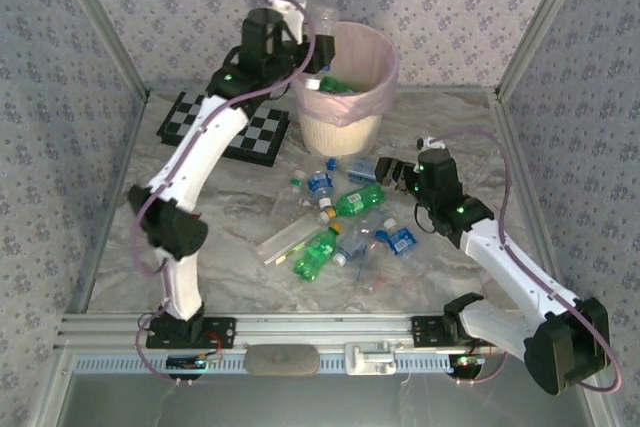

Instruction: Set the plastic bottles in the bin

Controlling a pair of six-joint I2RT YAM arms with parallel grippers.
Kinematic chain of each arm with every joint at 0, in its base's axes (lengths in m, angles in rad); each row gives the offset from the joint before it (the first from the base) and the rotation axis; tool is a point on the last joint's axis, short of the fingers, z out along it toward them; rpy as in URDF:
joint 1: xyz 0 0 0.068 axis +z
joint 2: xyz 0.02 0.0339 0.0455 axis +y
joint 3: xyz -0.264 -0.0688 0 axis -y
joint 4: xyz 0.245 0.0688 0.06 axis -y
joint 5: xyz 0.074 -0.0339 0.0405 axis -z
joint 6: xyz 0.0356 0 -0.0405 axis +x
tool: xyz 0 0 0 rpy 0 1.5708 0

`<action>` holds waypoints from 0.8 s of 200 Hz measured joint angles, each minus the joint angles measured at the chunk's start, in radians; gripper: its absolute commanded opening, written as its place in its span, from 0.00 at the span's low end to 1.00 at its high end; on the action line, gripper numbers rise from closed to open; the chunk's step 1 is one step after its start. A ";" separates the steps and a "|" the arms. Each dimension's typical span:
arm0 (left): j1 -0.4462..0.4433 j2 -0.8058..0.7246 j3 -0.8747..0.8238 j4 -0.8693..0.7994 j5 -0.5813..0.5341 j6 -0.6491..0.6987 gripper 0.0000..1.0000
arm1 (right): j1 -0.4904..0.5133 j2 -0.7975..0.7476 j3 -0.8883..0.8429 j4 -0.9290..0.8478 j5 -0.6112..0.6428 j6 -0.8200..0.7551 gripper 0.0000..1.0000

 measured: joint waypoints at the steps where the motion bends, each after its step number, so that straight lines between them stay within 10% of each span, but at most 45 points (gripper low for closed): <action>1: 0.000 0.006 0.009 -0.003 0.000 0.001 0.55 | 0.000 -0.001 -0.001 0.000 0.000 0.000 0.99; 48: -0.013 0.394 0.555 -0.183 -0.001 0.013 0.56 | 0.000 -0.068 -0.017 -0.034 0.006 0.011 0.99; 160: -0.014 0.424 0.448 -0.230 -0.024 0.020 0.80 | 0.000 -0.084 -0.025 -0.045 0.019 0.011 0.99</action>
